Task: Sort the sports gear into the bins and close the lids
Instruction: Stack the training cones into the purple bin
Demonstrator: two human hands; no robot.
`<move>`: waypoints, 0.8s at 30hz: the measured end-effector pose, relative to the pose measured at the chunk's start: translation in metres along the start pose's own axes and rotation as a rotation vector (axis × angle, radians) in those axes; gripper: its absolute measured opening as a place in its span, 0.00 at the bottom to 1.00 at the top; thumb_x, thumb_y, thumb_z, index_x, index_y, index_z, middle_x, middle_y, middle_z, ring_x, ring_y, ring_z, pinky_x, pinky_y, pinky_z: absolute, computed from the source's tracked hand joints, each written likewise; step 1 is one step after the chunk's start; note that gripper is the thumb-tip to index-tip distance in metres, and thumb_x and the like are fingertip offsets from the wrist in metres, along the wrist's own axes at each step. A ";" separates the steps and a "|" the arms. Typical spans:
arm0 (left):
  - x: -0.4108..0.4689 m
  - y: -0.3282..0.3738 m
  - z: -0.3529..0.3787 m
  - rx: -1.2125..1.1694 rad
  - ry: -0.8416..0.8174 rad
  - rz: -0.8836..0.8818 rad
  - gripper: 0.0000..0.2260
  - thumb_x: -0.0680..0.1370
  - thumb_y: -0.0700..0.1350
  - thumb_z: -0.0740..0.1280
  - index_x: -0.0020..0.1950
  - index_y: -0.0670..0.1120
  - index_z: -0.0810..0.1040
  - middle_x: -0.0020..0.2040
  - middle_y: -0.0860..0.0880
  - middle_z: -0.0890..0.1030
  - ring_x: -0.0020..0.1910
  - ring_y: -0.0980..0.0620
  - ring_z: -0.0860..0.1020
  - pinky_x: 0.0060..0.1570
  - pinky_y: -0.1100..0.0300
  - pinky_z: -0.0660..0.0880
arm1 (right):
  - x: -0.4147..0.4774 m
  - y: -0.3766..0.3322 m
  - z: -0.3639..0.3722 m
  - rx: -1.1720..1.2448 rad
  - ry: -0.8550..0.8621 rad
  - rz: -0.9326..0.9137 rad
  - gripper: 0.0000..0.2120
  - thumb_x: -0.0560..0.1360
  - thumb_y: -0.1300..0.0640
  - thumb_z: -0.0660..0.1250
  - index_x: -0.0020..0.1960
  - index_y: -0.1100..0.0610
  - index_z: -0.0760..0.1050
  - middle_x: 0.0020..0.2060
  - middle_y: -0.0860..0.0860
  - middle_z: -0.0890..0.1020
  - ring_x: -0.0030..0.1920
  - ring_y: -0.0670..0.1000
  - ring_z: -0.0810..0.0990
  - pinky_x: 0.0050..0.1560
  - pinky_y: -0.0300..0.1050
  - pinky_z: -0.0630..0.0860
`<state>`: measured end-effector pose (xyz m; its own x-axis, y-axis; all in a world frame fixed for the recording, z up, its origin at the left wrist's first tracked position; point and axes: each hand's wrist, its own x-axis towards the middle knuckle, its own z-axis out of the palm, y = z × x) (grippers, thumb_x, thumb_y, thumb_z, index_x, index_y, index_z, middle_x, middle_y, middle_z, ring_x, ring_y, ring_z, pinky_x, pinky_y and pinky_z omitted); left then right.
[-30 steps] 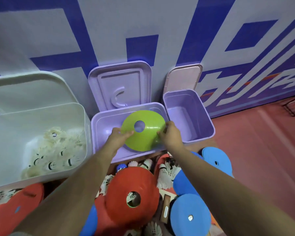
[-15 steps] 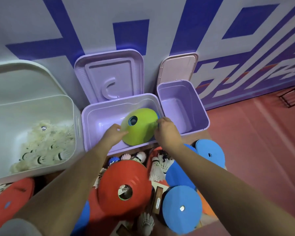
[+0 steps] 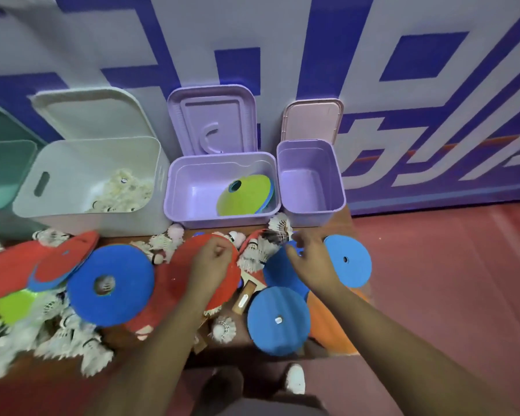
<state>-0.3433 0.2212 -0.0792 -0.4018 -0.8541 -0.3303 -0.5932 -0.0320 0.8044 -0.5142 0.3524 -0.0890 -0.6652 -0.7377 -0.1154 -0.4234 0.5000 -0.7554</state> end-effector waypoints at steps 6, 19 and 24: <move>-0.067 -0.048 0.042 0.230 -0.152 -0.157 0.06 0.73 0.42 0.66 0.37 0.44 0.78 0.32 0.48 0.76 0.34 0.49 0.73 0.36 0.54 0.69 | -0.060 0.054 0.011 -0.164 -0.295 0.094 0.17 0.77 0.51 0.65 0.60 0.61 0.71 0.54 0.57 0.73 0.52 0.56 0.73 0.47 0.46 0.67; -0.092 -0.081 0.085 -0.018 -0.145 -0.406 0.07 0.73 0.44 0.67 0.39 0.40 0.75 0.37 0.44 0.75 0.39 0.44 0.78 0.40 0.54 0.74 | -0.089 0.084 0.020 -0.013 -0.409 0.136 0.21 0.77 0.52 0.65 0.67 0.57 0.71 0.60 0.53 0.75 0.59 0.52 0.74 0.57 0.46 0.72; -0.094 -0.049 0.065 -0.374 -0.129 -0.255 0.07 0.79 0.42 0.65 0.55 0.48 0.79 0.53 0.47 0.82 0.52 0.45 0.80 0.50 0.49 0.77 | -0.082 0.077 0.002 0.166 -0.309 0.111 0.09 0.79 0.55 0.65 0.57 0.57 0.76 0.47 0.48 0.80 0.47 0.47 0.77 0.46 0.38 0.73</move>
<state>-0.3215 0.3367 -0.1200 -0.3733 -0.7242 -0.5798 -0.4015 -0.4373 0.8047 -0.4913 0.4502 -0.1394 -0.4739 -0.7977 -0.3730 -0.2367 0.5234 -0.8186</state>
